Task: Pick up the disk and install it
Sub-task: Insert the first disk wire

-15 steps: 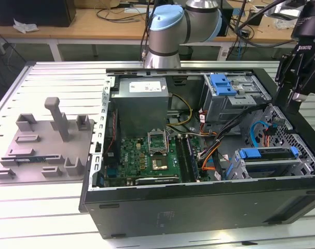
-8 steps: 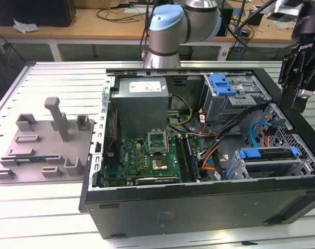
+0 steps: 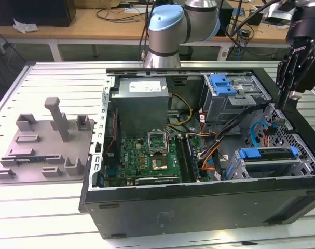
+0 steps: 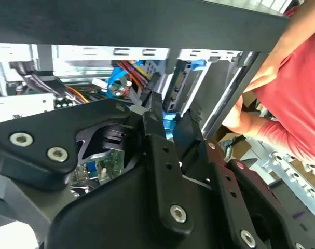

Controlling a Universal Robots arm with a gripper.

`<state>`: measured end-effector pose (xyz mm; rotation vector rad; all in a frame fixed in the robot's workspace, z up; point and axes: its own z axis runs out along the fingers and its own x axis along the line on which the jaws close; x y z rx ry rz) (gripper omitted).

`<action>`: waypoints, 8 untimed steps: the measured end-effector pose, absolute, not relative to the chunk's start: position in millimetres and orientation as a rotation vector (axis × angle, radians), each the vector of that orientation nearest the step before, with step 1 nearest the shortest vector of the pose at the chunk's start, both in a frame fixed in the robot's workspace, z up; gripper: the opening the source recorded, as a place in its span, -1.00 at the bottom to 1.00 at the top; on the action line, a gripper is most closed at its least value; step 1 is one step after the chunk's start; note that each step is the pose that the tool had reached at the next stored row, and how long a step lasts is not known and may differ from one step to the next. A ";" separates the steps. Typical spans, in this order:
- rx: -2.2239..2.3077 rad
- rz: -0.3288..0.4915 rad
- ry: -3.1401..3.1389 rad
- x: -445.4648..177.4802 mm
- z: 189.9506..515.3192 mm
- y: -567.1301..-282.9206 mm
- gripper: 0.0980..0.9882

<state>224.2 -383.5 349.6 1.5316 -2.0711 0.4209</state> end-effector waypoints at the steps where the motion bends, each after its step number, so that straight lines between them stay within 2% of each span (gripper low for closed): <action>1: 1.531 0.422 -2.071 224.1 348.8 -379.2 -0.42; 8: 1.529 0.427 -2.066 226.4 334.7 -376.0 -0.42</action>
